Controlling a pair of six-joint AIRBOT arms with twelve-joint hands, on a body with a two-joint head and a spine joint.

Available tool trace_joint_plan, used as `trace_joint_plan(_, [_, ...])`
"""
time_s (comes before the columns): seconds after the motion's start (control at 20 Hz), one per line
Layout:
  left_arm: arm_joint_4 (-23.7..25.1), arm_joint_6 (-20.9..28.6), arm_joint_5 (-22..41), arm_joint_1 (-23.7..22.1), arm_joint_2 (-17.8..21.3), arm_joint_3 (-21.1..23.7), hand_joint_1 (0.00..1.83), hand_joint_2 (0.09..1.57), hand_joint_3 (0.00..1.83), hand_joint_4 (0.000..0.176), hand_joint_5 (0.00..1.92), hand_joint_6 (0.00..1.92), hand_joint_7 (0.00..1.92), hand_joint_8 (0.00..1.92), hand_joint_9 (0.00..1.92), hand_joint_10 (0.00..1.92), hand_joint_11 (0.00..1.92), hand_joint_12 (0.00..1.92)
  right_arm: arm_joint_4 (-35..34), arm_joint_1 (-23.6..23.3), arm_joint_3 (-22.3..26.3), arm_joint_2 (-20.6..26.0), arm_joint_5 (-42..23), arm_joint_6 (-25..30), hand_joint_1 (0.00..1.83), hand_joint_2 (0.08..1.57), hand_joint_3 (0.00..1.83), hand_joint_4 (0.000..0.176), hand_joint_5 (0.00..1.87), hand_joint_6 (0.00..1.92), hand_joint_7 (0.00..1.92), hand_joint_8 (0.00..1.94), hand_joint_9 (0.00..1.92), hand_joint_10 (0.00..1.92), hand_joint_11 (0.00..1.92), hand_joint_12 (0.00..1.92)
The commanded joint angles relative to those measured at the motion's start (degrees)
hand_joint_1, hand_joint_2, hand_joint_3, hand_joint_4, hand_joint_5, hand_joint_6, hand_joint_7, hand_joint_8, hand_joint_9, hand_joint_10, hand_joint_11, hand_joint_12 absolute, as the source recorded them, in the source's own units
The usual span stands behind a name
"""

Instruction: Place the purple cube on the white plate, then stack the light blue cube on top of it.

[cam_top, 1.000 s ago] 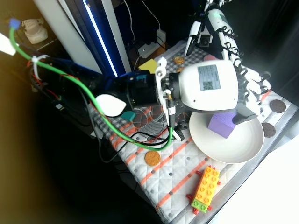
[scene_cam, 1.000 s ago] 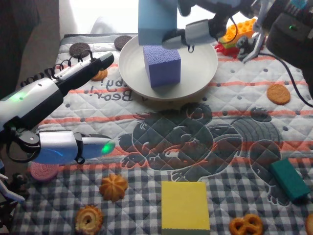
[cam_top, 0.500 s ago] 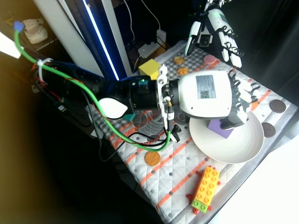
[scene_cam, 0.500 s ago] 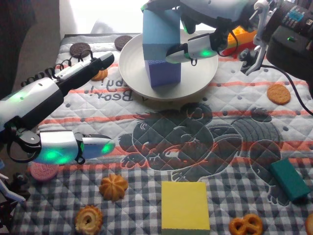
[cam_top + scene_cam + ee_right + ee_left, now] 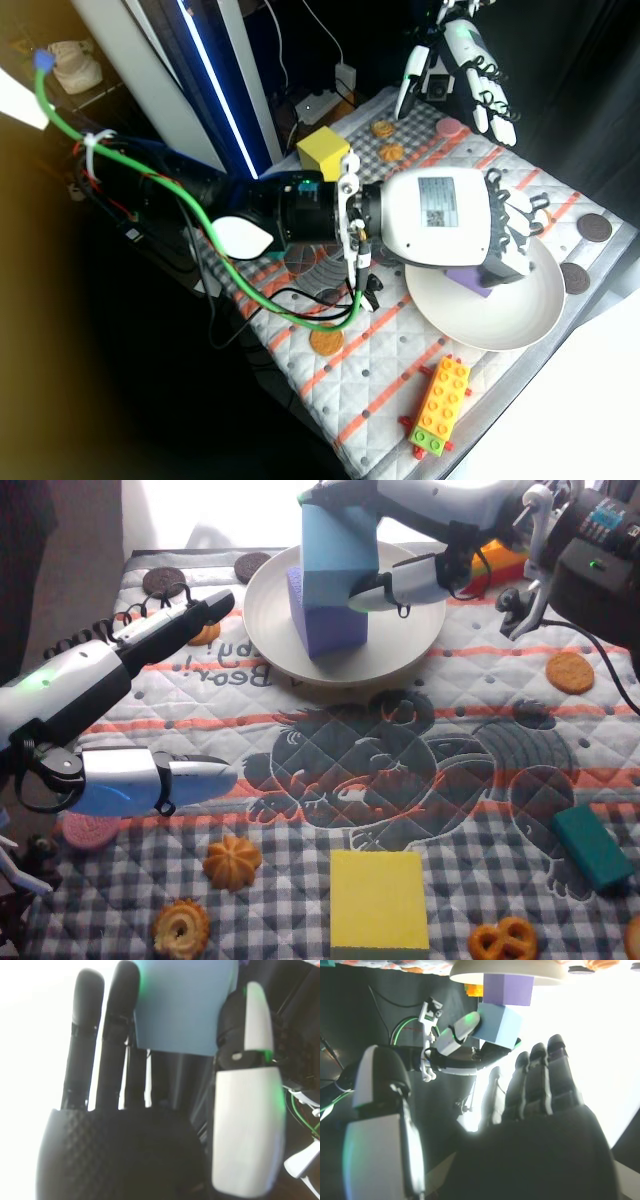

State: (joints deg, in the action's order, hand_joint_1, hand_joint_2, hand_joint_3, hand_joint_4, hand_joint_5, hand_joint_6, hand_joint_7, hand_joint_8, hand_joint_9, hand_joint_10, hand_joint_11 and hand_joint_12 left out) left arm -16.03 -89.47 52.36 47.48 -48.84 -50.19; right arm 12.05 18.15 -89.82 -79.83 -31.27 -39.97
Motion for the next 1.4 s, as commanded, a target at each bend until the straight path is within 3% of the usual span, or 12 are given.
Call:
trace_joint_plan(0.0, [0.6,0.6,7.2,-0.5,-0.1,0.1,0.86,0.94,0.0,0.176,0.0,0.0,0.0,0.0,0.0,0.0,0.0,0.0,-0.9,-0.2,-0.2,0.2,-5.9,0.3,0.85,0.95,0.0,0.09,0.19,0.0,0.4,0.0,0.5,0.02,0.19,1.12])
trace_joint_plan(0.5, [0.6,1.2,7.4,-0.2,-0.2,0.0,0.83,0.95,0.0,0.176,0.0,0.0,0.0,0.0,0.0,0.0,0.0,0.0,-1.2,0.3,0.2,0.9,-6.4,0.7,0.72,0.9,0.0,0.137,0.0,0.0,0.09,0.0,0.24,0.0,0.0,1.07])
trace_joint_plan(0.65, [0.6,1.2,7.7,-0.2,-0.2,0.0,0.86,0.94,0.0,0.176,0.0,0.0,0.0,0.0,0.0,0.0,0.0,0.0,-1.4,0.4,0.9,2.4,-8.9,1.2,0.73,0.89,0.0,0.172,0.0,0.0,0.01,0.0,0.11,0.0,0.0,1.02])
trace_joint_plan(0.7, [0.6,1.3,7.9,-0.2,-0.1,0.0,0.87,0.95,0.0,0.176,0.0,0.0,0.0,0.0,0.0,0.0,0.0,0.0,-1.5,0.5,1.7,3.7,-10.6,1.3,0.73,0.87,0.0,0.171,0.0,0.0,0.0,0.0,0.03,0.01,0.0,0.68])
trace_joint_plan(0.75, [0.6,1.7,8.1,-0.2,-0.1,0.0,0.87,0.95,0.0,0.176,0.0,0.0,0.0,0.0,0.0,0.0,0.0,0.0,-1.6,1.0,2.6,5.0,-12.5,1.3,0.73,0.87,0.0,0.171,0.0,0.0,0.0,0.0,0.03,0.01,0.0,0.68])
trace_joint_plan(0.8, [0.7,3.0,8.2,-0.1,-0.1,-0.2,0.87,0.96,0.0,0.161,0.0,0.0,0.0,0.0,0.0,0.0,0.0,0.0,-2.6,1.9,4.1,7.4,-15.4,1.3,0.69,0.89,0.01,0.175,0.0,0.0,0.0,0.0,0.01,0.0,0.0,0.13])
trace_joint_plan(0.85, [0.8,4.0,8.3,0.0,-0.1,-0.3,0.85,0.96,0.0,0.154,0.0,0.0,0.0,0.0,0.0,0.0,0.0,0.0,-3.3,2.7,5.3,9.1,-17.3,1.3,0.73,0.88,0.0,0.176,0.0,0.0,0.0,0.0,0.0,0.0,0.0,0.0])
trace_joint_plan(1.0, [1.1,5.6,9.2,0.2,0.6,-0.6,0.79,0.96,0.0,0.163,0.0,0.0,0.0,0.0,0.0,0.0,0.0,0.0,-5.9,7.2,10.2,15.6,-26.1,1.1,0.74,0.84,0.0,0.176,0.0,0.0,0.0,0.0,0.0,0.0,0.0,0.0])
trace_joint_plan(1.1, [1.7,5.7,11.0,0.0,2.0,0.0,0.8,0.95,0.0,0.143,0.01,0.0,0.0,0.0,0.0,0.0,0.0,0.0,-8.3,11.8,13.3,19.0,-32.3,0.8,0.75,0.85,0.0,0.176,0.0,0.0,0.0,0.0,0.0,0.0,0.0,0.0])
trace_joint_plan(1.15, [1.8,5.7,12.5,0.0,2.6,0.4,0.77,0.96,0.0,0.11,0.0,0.0,0.0,0.0,0.0,0.0,0.0,0.0,-9.3,14.1,14.9,20.2,-35.0,0.8,0.77,0.86,0.0,0.176,0.0,0.0,0.0,0.0,0.0,0.0,0.0,0.0])
trace_joint_plan(1.3, [2.7,12.6,18.2,1.6,3.5,0.6,0.7,0.93,0.0,0.149,0.0,0.0,0.0,0.0,0.0,0.0,0.0,0.0,-12.7,23.2,19.7,23.4,-43.8,0.8,0.87,0.87,0.0,0.176,0.0,0.0,0.0,0.0,0.0,0.0,0.0,0.0])
trace_joint_plan(1.35, [3.7,18.5,19.9,2.5,3.6,-0.2,0.7,0.94,0.0,0.162,0.0,0.0,0.0,0.0,0.0,0.0,0.0,0.0,-14.6,27.3,21.5,24.6,-47.3,0.8,0.86,0.85,0.0,0.141,0.0,0.0,0.0,0.0,0.0,0.0,0.0,0.0])
